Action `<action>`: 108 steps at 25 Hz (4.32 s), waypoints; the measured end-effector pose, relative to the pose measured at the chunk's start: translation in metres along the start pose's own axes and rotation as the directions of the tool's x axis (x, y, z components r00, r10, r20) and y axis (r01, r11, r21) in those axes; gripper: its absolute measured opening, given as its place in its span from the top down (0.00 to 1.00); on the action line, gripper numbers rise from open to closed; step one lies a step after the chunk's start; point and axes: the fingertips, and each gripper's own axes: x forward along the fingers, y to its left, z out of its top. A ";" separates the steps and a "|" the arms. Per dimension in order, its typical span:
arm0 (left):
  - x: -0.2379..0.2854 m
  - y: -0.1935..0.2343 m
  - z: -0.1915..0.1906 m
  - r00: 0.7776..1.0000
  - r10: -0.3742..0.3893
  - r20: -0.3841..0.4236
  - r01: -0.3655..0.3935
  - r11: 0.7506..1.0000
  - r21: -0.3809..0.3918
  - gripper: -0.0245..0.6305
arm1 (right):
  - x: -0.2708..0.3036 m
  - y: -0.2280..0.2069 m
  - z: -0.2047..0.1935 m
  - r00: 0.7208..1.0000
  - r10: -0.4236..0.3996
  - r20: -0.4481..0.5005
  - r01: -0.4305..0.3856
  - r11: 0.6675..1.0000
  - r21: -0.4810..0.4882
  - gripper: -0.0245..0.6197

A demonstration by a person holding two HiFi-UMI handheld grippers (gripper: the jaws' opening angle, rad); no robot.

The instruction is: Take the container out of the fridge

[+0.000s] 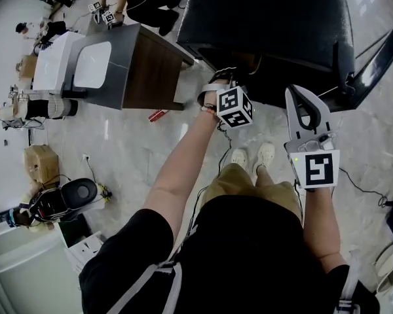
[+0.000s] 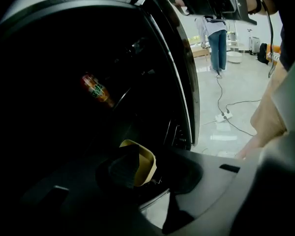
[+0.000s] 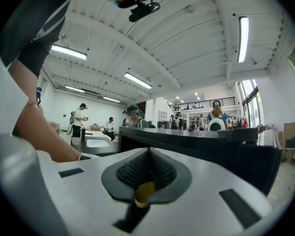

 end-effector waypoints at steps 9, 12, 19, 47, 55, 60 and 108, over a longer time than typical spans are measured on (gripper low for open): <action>0.056 -0.019 -0.039 0.989 -0.081 -0.121 0.091 0.993 0.078 0.79 | -0.008 -0.006 -0.028 0.998 -0.020 -0.064 0.020 1.000 -0.009 0.91; 0.074 -0.020 -0.047 0.984 -0.100 -0.146 0.115 0.989 0.095 0.79 | -0.004 -0.004 -0.034 0.997 -0.013 -0.078 0.012 1.000 -0.014 0.91; 0.101 -0.029 -0.065 0.971 -0.129 -0.203 0.161 0.976 0.148 0.79 | -0.007 0.002 -0.047 0.994 -0.009 -0.105 0.009 1.000 -0.007 0.91; 0.106 -0.040 -0.058 0.939 -0.226 -0.259 0.214 0.974 -0.074 0.92 | -0.020 0.003 -0.050 0.992 -0.019 -0.127 0.017 1.000 -0.013 0.91; 0.056 -0.058 -0.034 0.952 -0.238 -0.194 0.219 0.969 -0.114 0.92 | -0.017 0.011 -0.016 0.999 -0.013 -0.053 0.011 0.999 -0.034 0.91; 0.022 -0.066 -0.018 0.960 -0.248 -0.130 0.227 0.961 -0.156 0.92 | -0.014 0.017 0.000 0.999 0.007 -0.043 -0.008 0.999 -0.036 0.91; -0.318 0.034 0.037 0.685 0.332 0.648 0.008 0.886 -0.463 0.92 | 0.003 0.147 0.043 0.998 -0.008 -0.056 -0.002 0.986 -0.165 0.91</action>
